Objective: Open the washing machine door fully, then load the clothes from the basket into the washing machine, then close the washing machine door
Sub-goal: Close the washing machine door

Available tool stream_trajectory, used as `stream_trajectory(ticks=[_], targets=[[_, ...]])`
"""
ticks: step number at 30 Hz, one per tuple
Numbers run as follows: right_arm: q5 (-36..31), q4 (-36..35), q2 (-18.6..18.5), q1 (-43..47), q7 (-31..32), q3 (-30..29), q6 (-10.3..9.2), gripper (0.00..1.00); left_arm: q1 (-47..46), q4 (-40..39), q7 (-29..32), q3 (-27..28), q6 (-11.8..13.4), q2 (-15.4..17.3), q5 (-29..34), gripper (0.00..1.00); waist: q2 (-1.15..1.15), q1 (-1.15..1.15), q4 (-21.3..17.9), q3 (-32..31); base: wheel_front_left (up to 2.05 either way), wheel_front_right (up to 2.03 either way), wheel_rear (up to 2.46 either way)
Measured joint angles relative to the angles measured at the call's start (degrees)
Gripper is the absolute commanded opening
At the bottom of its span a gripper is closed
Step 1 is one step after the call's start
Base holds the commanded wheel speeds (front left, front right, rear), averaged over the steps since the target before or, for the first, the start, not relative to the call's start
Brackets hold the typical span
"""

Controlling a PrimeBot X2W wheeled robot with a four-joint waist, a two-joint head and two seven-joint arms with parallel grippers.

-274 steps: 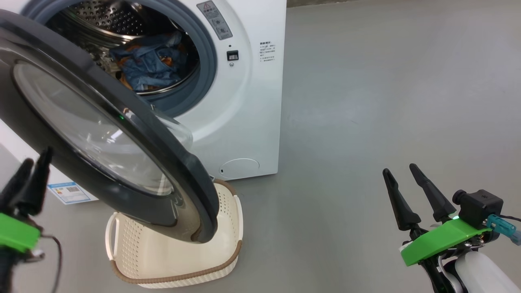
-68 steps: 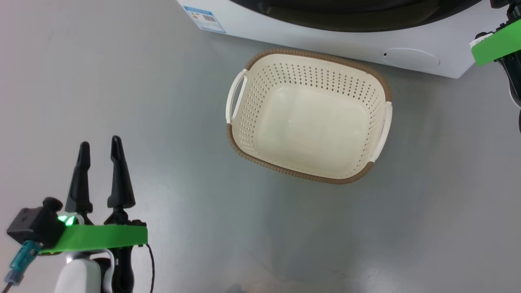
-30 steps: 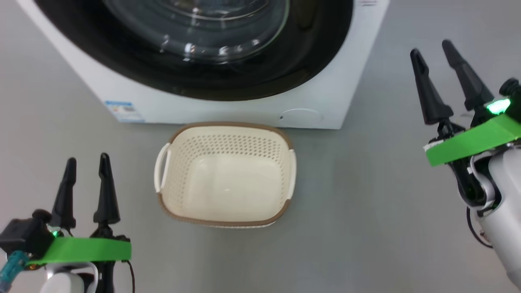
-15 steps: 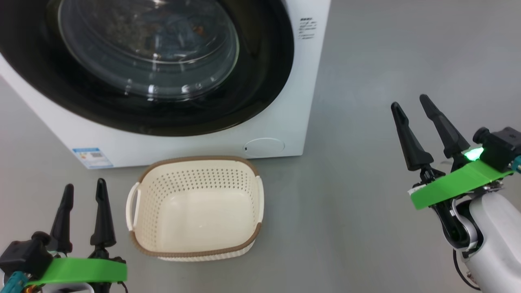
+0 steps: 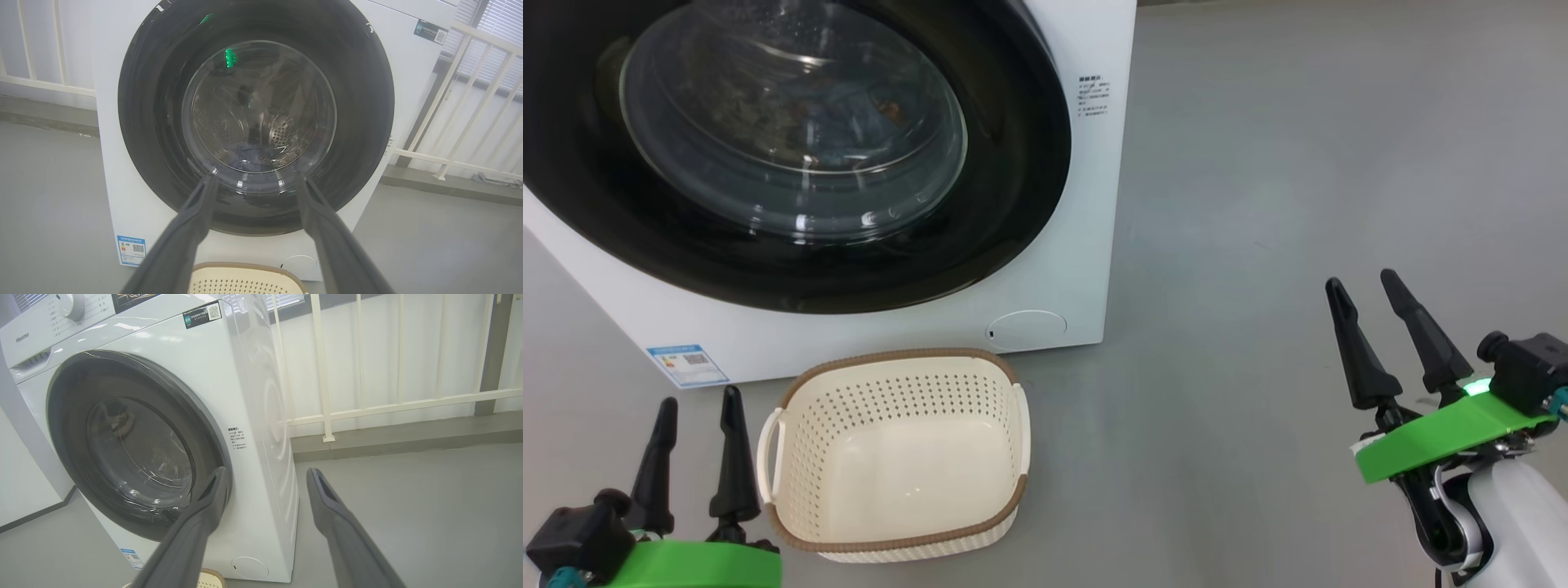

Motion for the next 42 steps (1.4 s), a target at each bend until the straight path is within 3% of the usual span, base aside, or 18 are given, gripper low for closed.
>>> stream_trajectory(ticks=[42], targets=[[-1.63,1.24,1.42,1.79,0.00,-1.45,-0.13,1.00,0.37,0.56,0.00,-2.21,0.00,0.24,-0.42,1.00,0.00,0.01,1.03,-1.03,0.00,0.00,0.00]])
